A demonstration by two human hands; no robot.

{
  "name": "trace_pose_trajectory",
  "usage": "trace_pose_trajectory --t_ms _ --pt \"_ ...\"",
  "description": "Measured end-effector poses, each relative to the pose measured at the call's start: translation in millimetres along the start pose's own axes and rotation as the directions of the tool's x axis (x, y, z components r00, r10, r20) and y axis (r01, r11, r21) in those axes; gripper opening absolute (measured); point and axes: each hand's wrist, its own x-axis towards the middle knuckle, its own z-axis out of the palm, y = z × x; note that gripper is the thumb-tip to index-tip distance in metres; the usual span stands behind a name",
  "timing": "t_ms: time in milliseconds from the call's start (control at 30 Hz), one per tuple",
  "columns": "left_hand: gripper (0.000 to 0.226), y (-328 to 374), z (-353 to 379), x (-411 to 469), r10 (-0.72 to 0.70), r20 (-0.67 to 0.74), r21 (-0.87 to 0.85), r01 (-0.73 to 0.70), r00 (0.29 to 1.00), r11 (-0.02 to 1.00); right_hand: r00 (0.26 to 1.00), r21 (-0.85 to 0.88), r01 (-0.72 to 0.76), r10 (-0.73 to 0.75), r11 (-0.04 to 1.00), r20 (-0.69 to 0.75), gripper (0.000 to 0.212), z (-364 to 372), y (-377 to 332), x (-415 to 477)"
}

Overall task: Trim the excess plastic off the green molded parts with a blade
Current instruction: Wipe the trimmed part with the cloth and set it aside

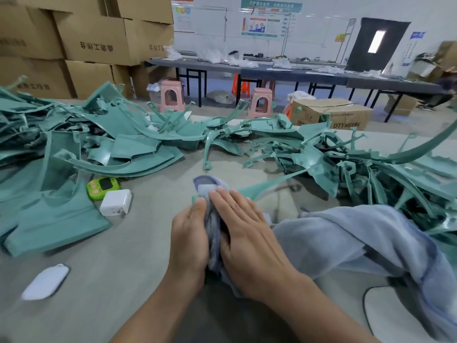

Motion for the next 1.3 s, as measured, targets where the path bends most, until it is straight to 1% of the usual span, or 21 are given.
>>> trace_pose_trajectory --t_ms 67,133,167,267,367,400,467,500,533,600,633,700,767,800,867,967,1067,1133,1200,1267,1300 --pt "0.036 0.5 0.8 -0.6 -0.004 0.000 0.014 0.004 1.000 1.000 1.000 -0.070 0.012 -0.011 0.997 0.006 0.066 0.5 2.1 6.4" --pt "0.041 0.9 2.0 -3.5 0.029 -0.042 0.055 -0.027 0.999 0.998 0.997 -0.136 0.036 -0.044 0.990 -0.055 0.067 0.8 5.1 12.7" --pt "0.042 3.0 2.7 -6.0 0.072 -0.066 0.098 -0.065 0.995 0.993 0.994 -0.160 0.044 -0.060 0.986 -0.096 0.063 0.4 7.2 17.3" --pt "0.045 9.4 1.8 -12.5 0.192 -0.083 0.231 -0.168 0.978 0.958 0.976 -0.197 0.036 -0.076 0.980 -0.202 0.034 -1.0 14.1 34.1" --pt "0.049 12.2 0.2 -17.1 0.276 -0.062 0.326 -0.242 0.959 0.914 0.966 -0.249 0.022 -0.084 0.968 -0.245 0.014 -4.6 26.7 47.7" --pt "0.048 12.9 0.2 -19.4 0.306 -0.040 0.362 -0.272 0.951 0.892 0.967 -0.231 0.013 -0.071 0.973 -0.245 0.014 -7.8 31.6 51.2" --pt "0.046 14.6 -0.7 -25.0 0.388 0.039 0.442 -0.364 0.921 0.820 0.982 -0.179 -0.030 -0.004 0.983 -0.187 0.013 -17.5 42.2 58.1" --pt "0.046 15.2 -1.2 -28.0 0.427 0.087 0.477 -0.414 0.900 0.775 0.989 -0.195 -0.053 0.024 0.979 -0.147 0.011 -23.1 48.9 61.0" --pt "0.045 15.9 -1.8 -30.3 0.459 0.129 0.505 -0.456 0.879 0.733 0.992 -0.238 -0.063 0.035 0.969 -0.122 0.013 -28.3 55.1 63.2" --pt "0.042 16.2 -2.9 -32.0 0.499 0.182 0.538 -0.511 0.847 0.671 0.995 -0.325 -0.058 0.028 0.944 -0.095 0.034 -37.4 64.6 64.5" --pt "0.041 16.0 -2.8 -31.2 0.507 0.196 0.543 -0.523 0.840 0.656 0.997 -0.362 -0.051 0.025 0.931 -0.076 0.040 -41.3 68.1 64.7" --pt "0.041 15.4 -1.7 -28.6 0.514 0.209 0.549 -0.535 0.832 0.642 1.000 -0.456 -0.027 0.025 0.890 -0.010 0.042 -46.7 74.4 65.1" --pt "0.041 13.8 -1.8 -28.0 0.522 0.209 0.555 -0.540 0.827 0.633 0.993 -0.578 -0.023 0.084 0.816 0.080 0.040 -52.1 81.7 66.1" --pt "0.041 13.3 -2.6 -27.8 0.525 0.202 0.557 -0.538 0.827 0.633 0.989 -0.620 -0.027 0.113 0.784 0.100 0.039 -55.6 85.7 66.7" --pt "0.043 11.9 -4.0 -27.3 0.529 0.201 0.557 -0.540 0.825 0.631 0.982 -0.687 -0.049 0.160 0.725 0.099 0.034 -65.7 95.0 63.3" --pt "0.042 12.8 -4.2 -25.0 0.530 0.239 0.554 -0.562 0.814 0.614 0.971 -0.778 -0.080 0.225 0.623 0.080 0.014 -82.8 116.9 46.2" --pt "0.043 13.1 -3.7 -22.0 0.526 0.259 0.577 -0.567 0.810 0.589 0.973 -0.829 -0.091 0.228 0.551 0.044 0.014 -95.8 133.1 31.0" --pt "0.044 12.6 -4.7 -20.7 0.522 0.234 0.596 -0.545 0.820 0.589 0.980 -0.831 -0.112 0.200 0.545 -0.001 0.017 -101.6 134.0 26.6" --pt "0.042 12.9 -5.7 -19.4 0.500 0.167 0.615 -0.486 0.850 0.621 0.975 -0.814 -0.172 0.214 0.555 -0.060 0.014 -109.0 131.2 20.9" --pt "0.042 14.9 -6.7 -16.8 0.459 0.060 0.611 -0.397 0.886 0.685 0.950 -0.721 -0.310 0.233 0.620 -0.208 0.009 -116.1 129.8 14.2" --pt "0.043 17.1 -7.3 -16.1 0.451 0.008 0.598 -0.366 0.893 0.714 0.918 -0.610 -0.387 0.233 0.691 -0.320 0.010 -120.0 127.4 10.4"
